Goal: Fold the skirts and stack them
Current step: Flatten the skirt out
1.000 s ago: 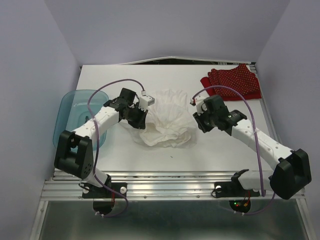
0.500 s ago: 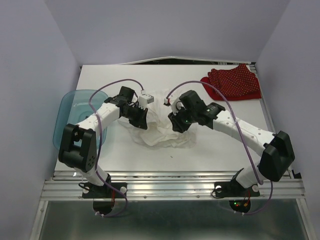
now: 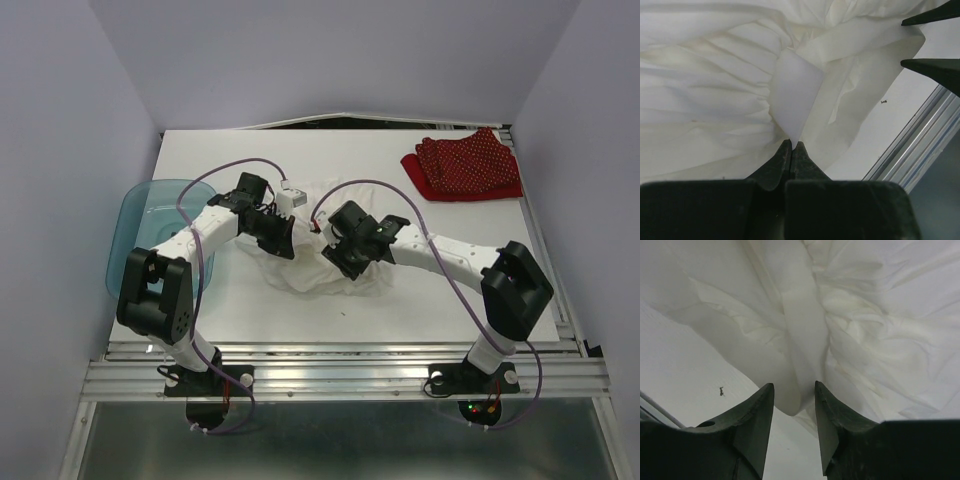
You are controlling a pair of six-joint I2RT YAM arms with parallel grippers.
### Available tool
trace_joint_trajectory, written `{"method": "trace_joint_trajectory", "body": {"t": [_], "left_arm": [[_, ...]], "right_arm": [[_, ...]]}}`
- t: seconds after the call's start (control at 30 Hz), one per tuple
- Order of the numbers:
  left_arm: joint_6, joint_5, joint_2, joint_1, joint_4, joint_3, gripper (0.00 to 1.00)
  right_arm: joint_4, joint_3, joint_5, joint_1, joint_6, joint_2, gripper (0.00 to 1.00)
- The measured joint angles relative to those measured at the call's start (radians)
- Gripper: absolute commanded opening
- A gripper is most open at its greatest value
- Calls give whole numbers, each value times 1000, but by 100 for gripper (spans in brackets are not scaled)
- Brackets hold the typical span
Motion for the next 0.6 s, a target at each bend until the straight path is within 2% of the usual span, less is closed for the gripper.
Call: {"method": "trace_joint_trajectory", "body": {"t": [0.23,0.37,0.57,0.6], "left_arm": [[0,0,0,0,0,0,0],[0,0,0,10,-1,0,0],[1,-2,0,50,-3,0,0],[1,-3,0,59,-5,1,0]], "right_arm": [[0,1,88,2,-3,12,35],[0,-7,125,2,-9,14,23],[-1,-64,228,3,-16,13,19],[0,-75,248,2,-18,13,15]]}}
